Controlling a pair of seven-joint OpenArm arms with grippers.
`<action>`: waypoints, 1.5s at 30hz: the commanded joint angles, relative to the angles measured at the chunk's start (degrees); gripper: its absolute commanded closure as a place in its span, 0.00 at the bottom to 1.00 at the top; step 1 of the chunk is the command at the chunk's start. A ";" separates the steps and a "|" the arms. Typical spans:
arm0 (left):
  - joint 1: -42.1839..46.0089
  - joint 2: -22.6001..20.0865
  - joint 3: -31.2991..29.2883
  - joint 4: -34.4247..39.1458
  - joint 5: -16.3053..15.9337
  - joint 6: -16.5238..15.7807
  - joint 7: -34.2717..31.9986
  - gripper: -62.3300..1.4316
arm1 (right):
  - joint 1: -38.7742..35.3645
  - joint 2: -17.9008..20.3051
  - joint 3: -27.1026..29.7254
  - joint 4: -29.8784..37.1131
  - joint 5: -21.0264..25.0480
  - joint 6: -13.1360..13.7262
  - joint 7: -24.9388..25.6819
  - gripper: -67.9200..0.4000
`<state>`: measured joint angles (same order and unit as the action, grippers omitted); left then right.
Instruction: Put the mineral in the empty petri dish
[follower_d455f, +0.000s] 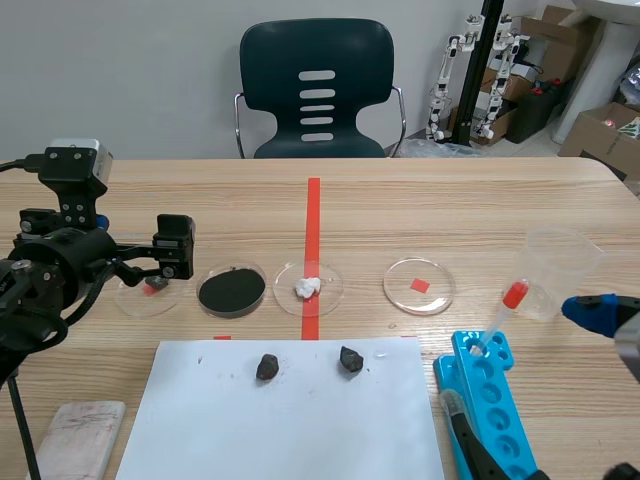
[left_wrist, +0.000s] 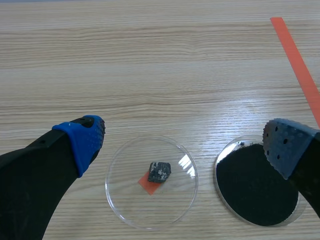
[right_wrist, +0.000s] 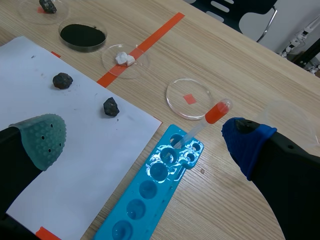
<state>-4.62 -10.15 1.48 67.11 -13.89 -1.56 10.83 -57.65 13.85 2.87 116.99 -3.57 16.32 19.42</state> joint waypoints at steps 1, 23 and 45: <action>-0.81 -0.22 -0.11 0.26 -0.02 0.11 -1.01 0.00 | 0.37 0.42 0.15 0.70 0.55 -0.20 0.85 0.00; -0.81 -0.22 -0.11 0.26 0.00 0.11 -0.98 0.00 | 0.37 0.42 0.15 0.70 0.55 -0.20 0.85 0.00; -0.81 -0.22 -0.11 0.26 0.00 0.11 -2.05 0.00 | 0.37 0.42 0.15 0.70 0.55 -0.20 0.85 0.00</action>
<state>-4.64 -10.15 1.48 67.11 -13.89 -1.56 9.74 -57.65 13.85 2.87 116.99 -3.57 16.32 19.42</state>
